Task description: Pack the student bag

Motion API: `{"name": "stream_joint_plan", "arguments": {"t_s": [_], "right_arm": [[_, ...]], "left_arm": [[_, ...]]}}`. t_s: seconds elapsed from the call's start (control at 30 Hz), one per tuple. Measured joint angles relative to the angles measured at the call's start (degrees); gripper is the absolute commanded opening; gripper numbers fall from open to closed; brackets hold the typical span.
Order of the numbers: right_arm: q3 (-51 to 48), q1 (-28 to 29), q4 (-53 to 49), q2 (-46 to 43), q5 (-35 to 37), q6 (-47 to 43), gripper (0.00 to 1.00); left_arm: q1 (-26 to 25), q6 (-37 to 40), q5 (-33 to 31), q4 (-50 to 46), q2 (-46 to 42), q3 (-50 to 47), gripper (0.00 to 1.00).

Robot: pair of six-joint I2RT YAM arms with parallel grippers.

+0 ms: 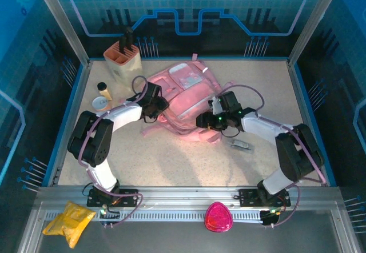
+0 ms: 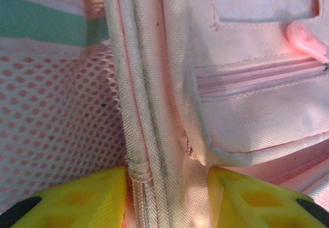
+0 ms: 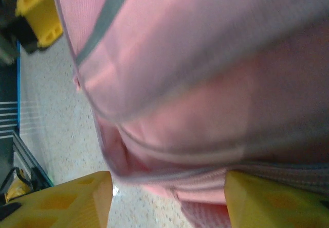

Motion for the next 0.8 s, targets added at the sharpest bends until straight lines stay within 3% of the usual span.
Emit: {"name": "stream_joint_plan", "arguments": {"t_s": [0.2,0.47,0.67,0.8], "right_arm": [[7.1,-5.7,-3.0,6.1,1.8,-0.5,0.58],[20.2,-13.0,-5.3,11.2,4.5,-4.1,0.65],[18.8,-10.7,-10.6,7.3,10.7,-7.1,0.67],[16.8,-3.4,-14.6,3.5,15.3,-7.6,0.62]], "left_arm": [[-6.1,-3.2,-1.2,2.3,-0.3,-0.9,0.5],[-14.6,-2.6,3.3,2.1,-1.1,-0.2,0.6],[-10.8,-1.4,2.3,0.3,-7.0,-1.2,0.62],[-6.4,-1.5,2.4,1.4,-9.0,-3.5,0.56]]}}
